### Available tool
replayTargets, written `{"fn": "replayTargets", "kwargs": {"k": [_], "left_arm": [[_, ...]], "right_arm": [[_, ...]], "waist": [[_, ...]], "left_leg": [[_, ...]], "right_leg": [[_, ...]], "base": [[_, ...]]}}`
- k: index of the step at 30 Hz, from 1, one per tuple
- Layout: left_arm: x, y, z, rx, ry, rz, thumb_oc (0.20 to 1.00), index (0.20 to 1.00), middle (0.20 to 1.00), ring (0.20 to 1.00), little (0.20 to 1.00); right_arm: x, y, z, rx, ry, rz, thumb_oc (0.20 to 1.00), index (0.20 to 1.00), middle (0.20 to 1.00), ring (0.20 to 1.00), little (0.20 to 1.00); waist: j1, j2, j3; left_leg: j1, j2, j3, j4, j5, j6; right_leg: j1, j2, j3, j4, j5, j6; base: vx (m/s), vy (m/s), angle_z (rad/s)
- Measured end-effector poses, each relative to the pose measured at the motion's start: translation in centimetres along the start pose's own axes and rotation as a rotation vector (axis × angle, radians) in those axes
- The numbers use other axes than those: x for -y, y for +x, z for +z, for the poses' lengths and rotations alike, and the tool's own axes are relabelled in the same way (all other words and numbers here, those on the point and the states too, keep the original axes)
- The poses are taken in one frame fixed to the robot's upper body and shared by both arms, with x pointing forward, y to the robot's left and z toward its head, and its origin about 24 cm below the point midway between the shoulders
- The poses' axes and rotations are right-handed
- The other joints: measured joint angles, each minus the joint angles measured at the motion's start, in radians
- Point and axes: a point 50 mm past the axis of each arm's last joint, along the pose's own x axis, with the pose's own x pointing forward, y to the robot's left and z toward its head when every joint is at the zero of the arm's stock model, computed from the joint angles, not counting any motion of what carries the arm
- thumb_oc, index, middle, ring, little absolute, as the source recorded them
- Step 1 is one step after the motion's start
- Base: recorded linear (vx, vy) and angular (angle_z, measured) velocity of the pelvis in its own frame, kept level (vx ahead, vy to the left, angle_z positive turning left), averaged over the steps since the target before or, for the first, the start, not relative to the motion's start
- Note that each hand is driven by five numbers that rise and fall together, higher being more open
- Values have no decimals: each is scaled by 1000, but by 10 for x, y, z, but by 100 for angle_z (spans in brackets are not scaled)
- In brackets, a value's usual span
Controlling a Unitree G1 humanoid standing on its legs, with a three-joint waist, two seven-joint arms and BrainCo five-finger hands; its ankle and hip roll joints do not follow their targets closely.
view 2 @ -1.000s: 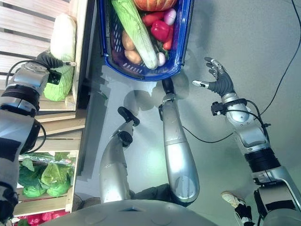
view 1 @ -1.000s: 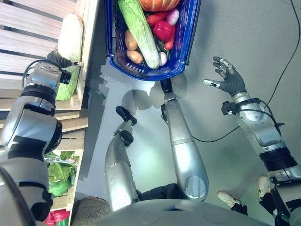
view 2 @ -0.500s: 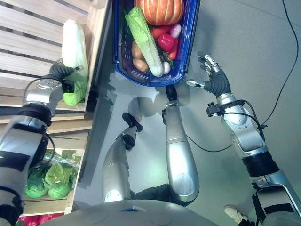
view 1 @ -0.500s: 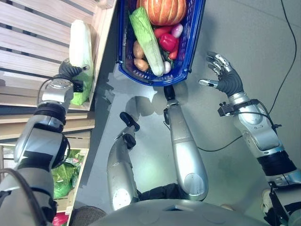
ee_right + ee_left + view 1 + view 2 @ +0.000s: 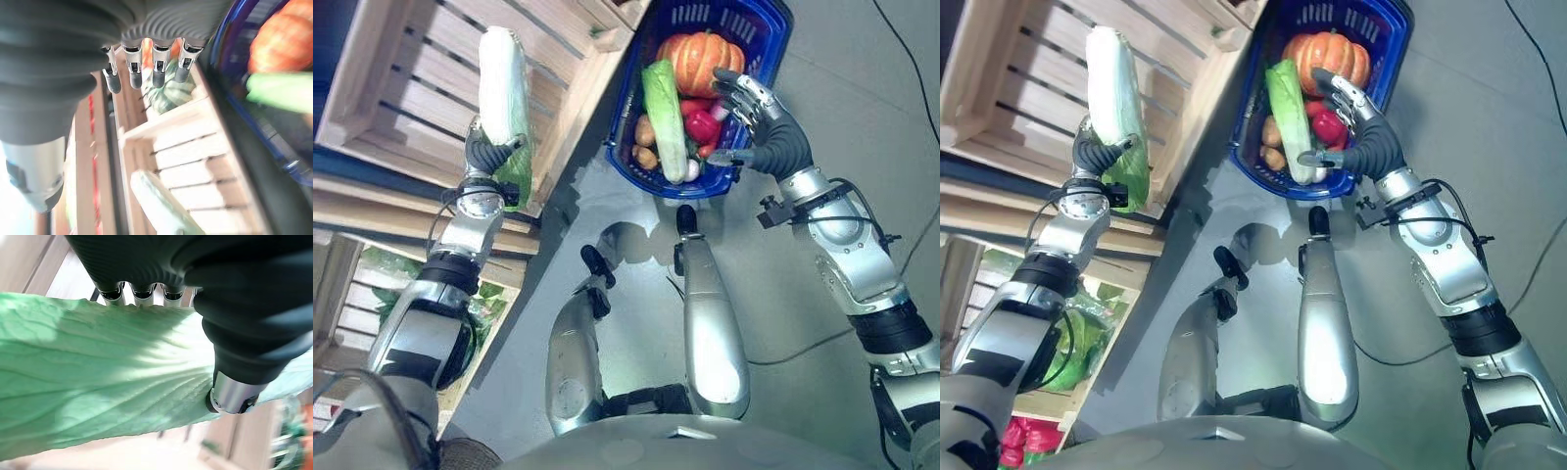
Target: Pick up fruits and vegetables into the basket
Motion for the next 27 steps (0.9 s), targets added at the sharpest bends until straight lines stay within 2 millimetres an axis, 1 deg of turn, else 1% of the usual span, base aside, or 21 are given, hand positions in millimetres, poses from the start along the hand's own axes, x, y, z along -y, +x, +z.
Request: {"fn": "replayTargets", "kwargs": {"k": [2, 4, 6, 9, 10, 12, 14, 19, 21, 24, 25, 27], "left_arm": [[3, -2, 11, 73, 33, 2, 200, 200, 200, 200, 200], [9, -4, 23, 157, 88, -5, 200, 200, 200, 200, 200], [12, -6, 30, 210, 115, -9, 200, 200, 200, 200, 200], [19, -10, 44, 302, 166, -23, 200, 200, 200, 200, 200], [21, -11, 47, 321, 177, -31, 200, 200, 200, 200, 200], [30, -15, 56, 381, 205, -62, 200, 200, 200, 200, 200], [38, -18, 61, 414, 218, -80, 200, 200, 200, 200, 200], [52, -24, 70, 483, 257, -124, 200, 200, 200, 200, 200], [53, -25, 71, 499, 281, -121, 200, 200, 200, 200, 200], [60, -28, 77, 556, 332, -140, 200, 200, 200, 200, 200], [61, -28, 78, 565, 337, -140, 200, 200, 200, 200, 200], [62, -30, 86, 602, 344, -135, 200, 200, 200, 200, 200]], "right_arm": [[-8, 8, 3, 10, 56, -3, 1000, 1000, 1000, 1000, 1000], [-20, 19, 6, 20, 126, -21, 1000, 1000, 1000, 1000, 1000], [-28, 26, 9, 31, 161, -30, 1000, 1000, 1000, 1000, 1000], [-41, 38, 15, 41, 264, -67, 1000, 1000, 1000, 1000, 1000], [-43, 39, 16, 39, 285, -78, 1000, 1000, 1000, 1000, 1000], [-49, 43, 17, 35, 340, -112, 1000, 1000, 1000, 1000, 1000], [-53, 45, 14, 23, 380, -145, 1000, 1000, 1000, 1000, 1000], [-54, 51, 1, -26, 464, -264, 1000, 1000, 1000, 1000, 1000], [-56, 53, -3, -47, 499, -289, 1000, 1000, 1000, 1000, 1000], [-58, 54, -20, -121, 587, -340, 1000, 1000, 1000, 1000, 1000], [-59, 54, -22, -132, 601, -346, 1000, 1000, 1000, 1000, 1000], [-62, 55, -28, -164, 654, -359, 1000, 1000, 1000, 1000, 1000]], "waist": [[30, 0, 0], [50, 0, 0], [69, 1, 1], [86, 0, 1], [89, 0, 1], [109, 0, 1], [124, -1, 1], [144, -7, 3], [149, -18, 3], [161, -27, 4], [161, -28, 5], [165, -49, 4]], "left_leg": [[5, 1, -15, 0, 4, 1], [15, 2, -31, 0, 9, -1], [25, 3, -40, 1, 9, -1], [31, 5, -68, 1, 13, -3], [33, 7, -72, 2, 13, -4], [35, 14, -88, 4, 14, -5], [35, 17, -98, 8, 14, -6], [42, 18, -124, 23, 10, -1], [48, 18, -124, 27, 8, -1], [53, 21, -137, 47, -5, 2], [53, 22, -139, 49, -7, 3], [53, 22, -141, 56, -11, 4]], "right_leg": [[16, -2, -12, -1, 0, 0], [39, -3, -26, -5, 0, -1], [57, -4, -36, -8, 0, -2], [88, -5, -61, -15, -1, -4], [95, -5, -63, -19, -1, -4], [115, -2, -84, -29, 2, -10], [130, -1, -101, -31, 2, -10], [172, -2, -119, -50, 3, -11], [182, -2, -119, -51, 1, -7], [205, -1, -130, -55, -3, -2], [208, -1, -132, -56, -3, -2], [213, -1, -132, -57, -3, -1]], "base": [[-25, -138, 24], [-21, -113, 16], [-24, -142, 12], [-28, -163, 17], [-13, -118, 20], [-13, -163, 19], [-3, -164, 17], [8, -92, 16], [11, -95, 3], [31, -68, 6], [22, -48, 8], [23, -55, 2]]}}
